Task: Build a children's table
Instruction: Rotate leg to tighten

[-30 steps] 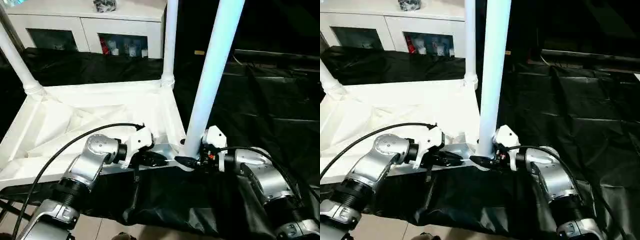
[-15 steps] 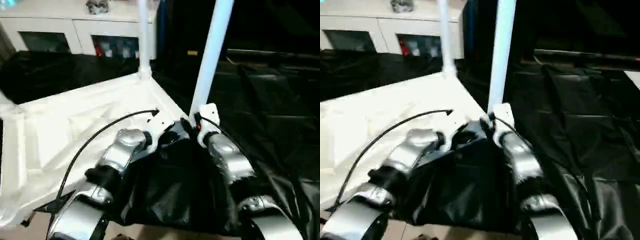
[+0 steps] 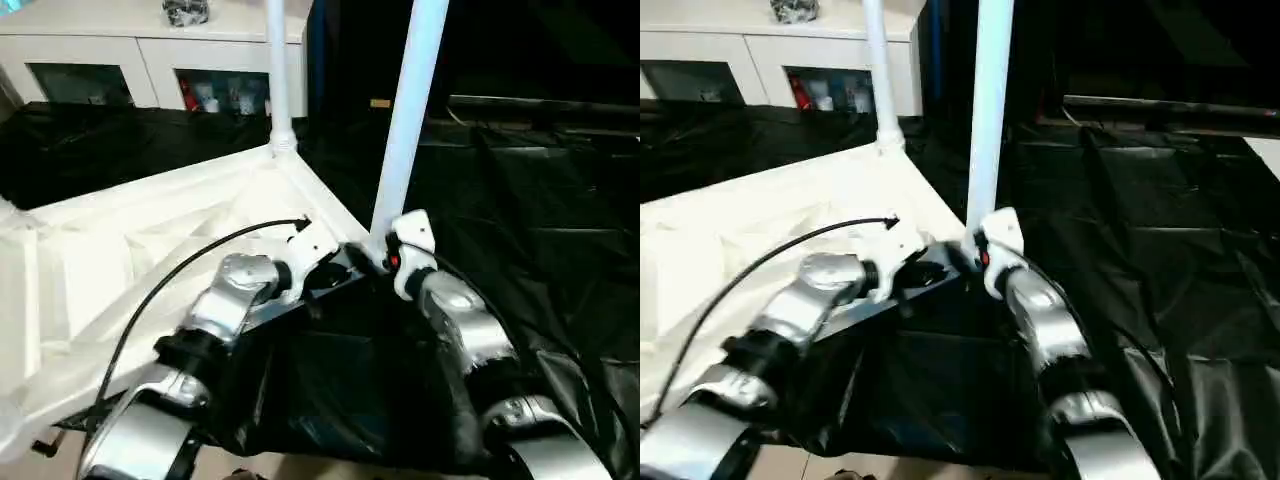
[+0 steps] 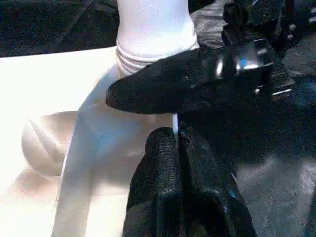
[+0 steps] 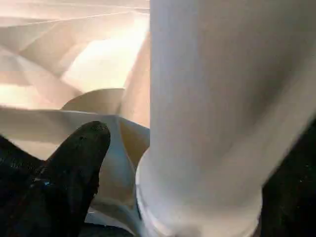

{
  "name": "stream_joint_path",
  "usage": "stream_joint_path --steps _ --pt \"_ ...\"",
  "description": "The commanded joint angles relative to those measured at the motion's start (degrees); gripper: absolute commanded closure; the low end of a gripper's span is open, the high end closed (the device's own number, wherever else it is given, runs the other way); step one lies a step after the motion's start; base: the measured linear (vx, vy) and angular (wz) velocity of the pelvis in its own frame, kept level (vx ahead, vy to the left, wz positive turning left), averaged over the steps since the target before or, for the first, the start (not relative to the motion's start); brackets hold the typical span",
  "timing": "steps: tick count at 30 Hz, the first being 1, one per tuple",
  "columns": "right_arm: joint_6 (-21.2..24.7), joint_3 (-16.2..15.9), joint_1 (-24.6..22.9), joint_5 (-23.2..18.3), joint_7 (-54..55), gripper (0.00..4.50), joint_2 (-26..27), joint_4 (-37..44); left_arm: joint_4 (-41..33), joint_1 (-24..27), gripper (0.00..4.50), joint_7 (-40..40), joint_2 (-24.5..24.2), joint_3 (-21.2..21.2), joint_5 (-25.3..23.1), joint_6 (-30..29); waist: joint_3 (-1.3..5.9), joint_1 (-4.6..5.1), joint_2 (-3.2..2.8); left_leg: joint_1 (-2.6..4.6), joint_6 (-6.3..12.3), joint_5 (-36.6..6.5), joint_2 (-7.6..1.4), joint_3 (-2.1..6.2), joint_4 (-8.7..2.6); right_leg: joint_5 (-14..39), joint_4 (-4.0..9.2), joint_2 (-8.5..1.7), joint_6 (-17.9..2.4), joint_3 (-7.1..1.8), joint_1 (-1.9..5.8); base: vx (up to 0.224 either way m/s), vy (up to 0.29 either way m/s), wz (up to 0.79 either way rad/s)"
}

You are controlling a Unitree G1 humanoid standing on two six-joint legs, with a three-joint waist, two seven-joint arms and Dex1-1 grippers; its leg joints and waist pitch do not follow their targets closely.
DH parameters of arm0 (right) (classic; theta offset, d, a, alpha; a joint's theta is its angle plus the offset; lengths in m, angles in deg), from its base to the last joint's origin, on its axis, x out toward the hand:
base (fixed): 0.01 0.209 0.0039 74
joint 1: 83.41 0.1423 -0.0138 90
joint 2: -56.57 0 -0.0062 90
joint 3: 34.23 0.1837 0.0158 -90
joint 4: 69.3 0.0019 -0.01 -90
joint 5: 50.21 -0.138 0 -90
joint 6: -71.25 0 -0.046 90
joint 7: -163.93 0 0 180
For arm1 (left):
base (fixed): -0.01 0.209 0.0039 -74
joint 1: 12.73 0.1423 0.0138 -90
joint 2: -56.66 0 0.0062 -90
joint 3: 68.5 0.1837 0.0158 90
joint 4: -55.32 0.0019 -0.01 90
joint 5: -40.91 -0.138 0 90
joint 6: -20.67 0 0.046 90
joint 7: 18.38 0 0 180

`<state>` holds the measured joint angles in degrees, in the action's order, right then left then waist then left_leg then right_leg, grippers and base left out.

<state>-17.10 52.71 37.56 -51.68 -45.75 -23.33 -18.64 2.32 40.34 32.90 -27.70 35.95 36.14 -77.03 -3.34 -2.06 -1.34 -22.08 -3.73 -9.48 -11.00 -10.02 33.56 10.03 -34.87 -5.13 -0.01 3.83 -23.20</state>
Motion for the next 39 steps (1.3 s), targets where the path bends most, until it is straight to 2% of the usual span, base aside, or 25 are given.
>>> stream_joint_path --steps 1,3,4,6,10,16,18,19,20,23,25,28,33,36,39 --pt "-0.07 -3.74 -2.08 -0.07 -8.06 0.14 -1.0 2.38 -3.83 0.08 4.5 5.55 -0.68 1.67 1.61 2.3 4.04 -0.54 0.03 0.78 2.9 -16.47 -1.94 0.46 -4.07 11.42 4.44 -3.02 -14.42 -2.33 3.06 0.0 0.0 0.0" --pt "-0.49 -4.28 -2.74 -0.26 -10.58 0.14 -1.93 3.43 -4.3 0.33 4.5 6.74 -1.33 1.8 1.85 2.38 4.04 -0.75 -0.07 0.94 3.13 -16.26 -2.09 0.41 -4.04 11.0 4.45 -3.01 -14.47 -2.41 2.87 0.0 0.0 0.0" --pt "-1.3 -5.61 -4.21 -0.95 -15.88 0.14 -4.09 5.79 -5.33 0.95 4.5 9.12 -2.59 1.89 2.59 2.87 3.95 -0.8 0.25 0.85 3.21 -16.36 -1.99 0.41 -4.12 11.53 4.49 -2.95 -14.45 -2.34 3.0 0.0 0.0 0.0" --pt "-1.5 -6.48 -5.15 -1.96 -19.29 0.14 -5.66 7.41 -6.48 1.61 4.5 11.22 -3.53 2.05 3.46 3.31 3.83 -1.18 0.04 1.03 2.94 -17.24 -2.09 0.39 -4.2 14.05 4.69 -3.09 -13.97 -2.43 2.77 0.0 0.0 0.0" --pt "-0.36 -7.71 -6.54 -4.04 -26.68 0.14 -8.39 10.42 -9.19 3.15 4.5 15.31 -5.69 2.72 4.65 3.53 3.79 -1.49 0.05 1.09 2.74 -17.76 -2.27 0.41 -4.26 14.78 4.67 -3.04 -13.74 -2.5 2.62 0.0 0.0 0.0" --pt "1.44 -8.36 -7.17 -5.39 -31.6 0.58 -10.18 12.89 -11.43 4.62 4.5 19.7 -7.8 3.48 5.76 3.58 3.77 -1.6 0.16 1.04 2.53 -17.45 -2.26 0.42 -4.31 15.6 4.6 -3.05 -13.59 -2.48 2.62 0.0 0.0 0.0" --pt "2.05 -8.84 -7.63 -5.89 -33.36 0.7 -11.0 13.88 -12.36 5.05 4.5 20.86 -8.44 3.62 6.31 2.99 3.81 -1.62 0.36 1.02 2.52 -17.17 -2.24 0.37 -4.25 15.71 4.61 -3.07 -13.58 -2.49 2.59 0.0 0.0 0.0" --pt "2.42 -9.02 -7.86 -6.13 -34.13 0.87 -11.34 14.38 -12.84 5.26 4.5 21.26 -8.7 3.63 6.49 2.73 3.84 -1.69 0.28 1.01 2.58 -16.75 -2.26 0.41 -4.25 15.15 4.48 -3.03 -13.69 -2.48 2.63 0.0 0.0 0.0" --pt "2.54 -9.18 -8.09 -6.24 -34.74 0.92 -11.66 14.78 -13.29 5.44 4.5 21.62 -8.9 3.64 6.66 2.32 3.81 -1.71 0.45 1.01 2.67 -16.61 -2.32 0.35 -4.25 14.95 4.53 -2.99 -13.64 -2.49 2.58 0.0 0.0 0.0" --pt "2.73 -9.7 -8.57 -6.14 -35.96 1.07 -12.13 15.37 -13.98 5.81 4.5 22.33 -9.34 3.64 6.95 1.67 3.79 -1.95 0.38 1.05 2.61 -16.56 -2.29 0.36 -4.26 15.53 4.51 -3.05 -13.43 -2.49 2.53 0.0 0.0 0.0" --pt "2.83 -9.87 -8.67 -6.11 -36.16 1.36 -12.24 15.5 -14.14 5.93 4.5 22.45 -9.46 3.72 6.98 1.51 3.75 -2.02 0.44 1.06 2.43 -16.84 -2.23 0.35 -4.25 16.63 4.64 -3.1 -13.16 -2.5 2.5 0.0 0.0 0.0" --pt "3.05 -10.06 -8.86 -6.06 -36.22 1.43 -12.23 15.71 -14.42 6.18 4.5 22.34 -9.52 3.88 6.94 1.3 3.74 -2.13 0.46 1.14 2.17 -16.96 -2.23 0.37 -4.24 17.68 4.74 -3.15 -12.7 -2.54 2.43 0.0 0.0 0.0" --pt "3.42 -10.06 -9.41 -5.81 -34.8 1.73 -11.6 16.42 -14.37 6.3 4.5 20.86 -8.93 3.52 6.66 0.94 3.82 -2.2 0.48 1.06 2.29 -15.91 -2.21 0.37 -4.19 16.15 4.58 -3.04 -12.76 -2.53 2.47 0.0 0.0 0.0" --pt "3.59 -8.04 -8.95 -3.64 -25.33 1.76 -8.32 13.67 -11.15 4.3 4.5 14.31 -5.85 2.23 5.14 0.26 3.79 -2.11 0.45 1.0 1.91 -15.62 -2.09 0.36 -4.16 16.2 4.54 -3.04 -12.75 -2.51 2.46 0.0 0.0 0.0" --pt "3.26 -6.33 -8.06 -1.96 -16.85 1.77 -5.33 10.58 -7.9 2.34 4.5 8.6 -3.38 1.86 3.28 -0.2 3.69 -1.85 0.42 1.33 0.5 -17.66 -1.9 0.47 -4.21 20.76 5.09 -3.13 -11.35 -2.46 2.18 0.0 0.0 0.0"
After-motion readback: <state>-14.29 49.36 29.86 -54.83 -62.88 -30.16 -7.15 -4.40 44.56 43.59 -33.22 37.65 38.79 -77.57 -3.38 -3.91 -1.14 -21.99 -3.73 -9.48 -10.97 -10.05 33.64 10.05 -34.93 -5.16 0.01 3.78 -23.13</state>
